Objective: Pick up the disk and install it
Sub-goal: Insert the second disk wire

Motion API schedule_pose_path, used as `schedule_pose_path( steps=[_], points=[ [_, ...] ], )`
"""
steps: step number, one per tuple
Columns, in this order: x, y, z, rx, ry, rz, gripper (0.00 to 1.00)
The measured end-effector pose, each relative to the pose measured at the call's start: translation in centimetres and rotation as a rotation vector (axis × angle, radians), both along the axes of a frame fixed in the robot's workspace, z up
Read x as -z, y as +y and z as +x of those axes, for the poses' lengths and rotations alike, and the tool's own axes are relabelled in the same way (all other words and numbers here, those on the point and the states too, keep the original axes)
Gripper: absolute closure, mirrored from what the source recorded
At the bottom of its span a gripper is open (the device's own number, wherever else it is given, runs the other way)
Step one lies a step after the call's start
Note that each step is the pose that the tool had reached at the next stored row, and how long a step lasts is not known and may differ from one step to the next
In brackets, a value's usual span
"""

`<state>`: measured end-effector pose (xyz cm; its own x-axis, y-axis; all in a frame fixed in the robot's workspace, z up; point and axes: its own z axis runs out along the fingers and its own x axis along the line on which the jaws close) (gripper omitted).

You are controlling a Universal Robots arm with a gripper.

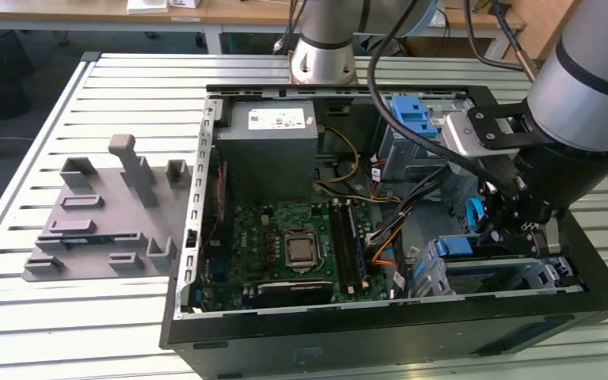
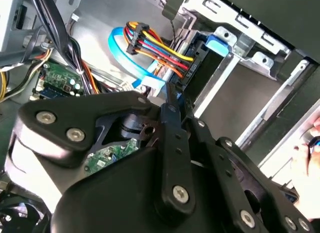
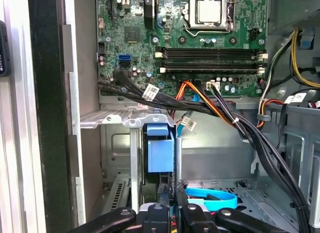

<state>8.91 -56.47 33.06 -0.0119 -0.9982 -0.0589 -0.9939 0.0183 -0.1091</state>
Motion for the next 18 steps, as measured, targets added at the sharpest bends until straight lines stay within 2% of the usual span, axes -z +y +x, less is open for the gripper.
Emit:
schedule_pose_path(
  steps=[6, 8, 18],
  points=[
    [0.00, -0.02, 0.01, 0.000, 0.0003, 0.0021, 0.84],
    [0.00, -0.02, 0.06, 0.000, 0.0024, 0.0025, 0.84],
    [0.03, -0.03, 0.44, 0.000, 0.0226, 0.0032, 0.84]
  ],
)
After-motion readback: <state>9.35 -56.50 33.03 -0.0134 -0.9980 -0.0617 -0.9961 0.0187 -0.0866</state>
